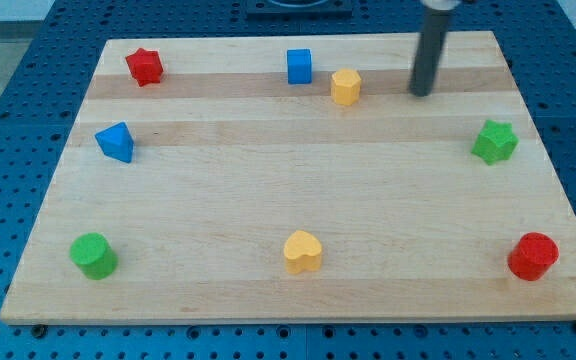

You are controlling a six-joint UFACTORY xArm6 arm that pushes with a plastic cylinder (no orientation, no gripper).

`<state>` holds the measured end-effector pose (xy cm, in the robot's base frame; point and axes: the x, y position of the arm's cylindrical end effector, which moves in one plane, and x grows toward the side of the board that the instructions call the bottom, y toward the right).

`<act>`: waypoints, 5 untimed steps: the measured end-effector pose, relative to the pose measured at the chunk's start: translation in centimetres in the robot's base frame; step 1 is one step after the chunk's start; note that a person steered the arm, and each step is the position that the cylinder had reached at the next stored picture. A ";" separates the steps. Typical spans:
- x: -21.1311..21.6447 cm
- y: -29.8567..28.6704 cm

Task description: Move your arm to the top center of the board

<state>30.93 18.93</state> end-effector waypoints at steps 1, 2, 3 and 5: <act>-5.4 -0.7; -9.5 -7.5; -11.3 -14.8; -10.2 -27.6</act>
